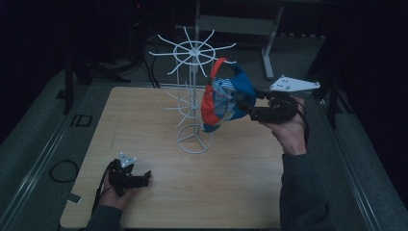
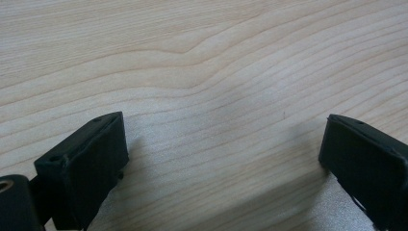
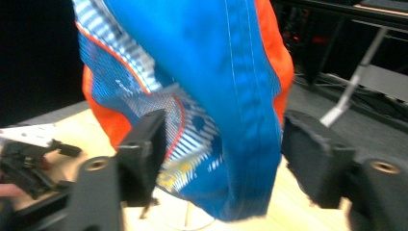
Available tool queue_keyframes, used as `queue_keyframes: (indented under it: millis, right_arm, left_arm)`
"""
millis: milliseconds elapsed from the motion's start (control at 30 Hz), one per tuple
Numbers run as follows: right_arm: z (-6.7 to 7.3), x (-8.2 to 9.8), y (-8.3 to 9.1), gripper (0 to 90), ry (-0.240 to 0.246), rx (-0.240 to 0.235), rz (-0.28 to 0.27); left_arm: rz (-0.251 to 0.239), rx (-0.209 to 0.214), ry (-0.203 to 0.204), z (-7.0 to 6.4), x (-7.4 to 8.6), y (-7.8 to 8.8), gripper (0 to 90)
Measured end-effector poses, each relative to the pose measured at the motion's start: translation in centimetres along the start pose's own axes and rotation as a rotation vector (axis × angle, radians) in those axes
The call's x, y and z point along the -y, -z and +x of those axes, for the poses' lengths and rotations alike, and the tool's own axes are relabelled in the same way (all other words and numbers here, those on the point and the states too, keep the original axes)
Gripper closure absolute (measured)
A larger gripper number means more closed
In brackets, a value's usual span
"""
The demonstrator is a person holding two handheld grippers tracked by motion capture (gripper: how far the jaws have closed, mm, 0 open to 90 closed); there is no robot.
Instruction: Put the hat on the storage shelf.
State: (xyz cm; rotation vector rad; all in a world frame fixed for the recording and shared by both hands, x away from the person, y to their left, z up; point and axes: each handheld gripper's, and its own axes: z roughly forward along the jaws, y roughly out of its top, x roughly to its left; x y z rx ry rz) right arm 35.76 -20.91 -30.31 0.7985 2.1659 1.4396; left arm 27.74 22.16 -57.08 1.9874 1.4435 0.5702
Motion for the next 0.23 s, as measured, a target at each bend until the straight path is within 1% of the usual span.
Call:
queue_keyframes:
  millis: [67, 233]
  right_arm:
    - [-0.05, 0.28, -0.05, 26.9, -0.002, 0.016, 0.005]
    - [-0.66, 1.03, -0.08, 21.4, -0.046, 0.031, 0.007]
  left_arm:
    - [0.000, 0.000, 0.000, 0.00, 0.00, 0.00, 3.1]
    - [0.000, 0.000, 0.000, 0.00, 0.00, 0.00, 3.1]
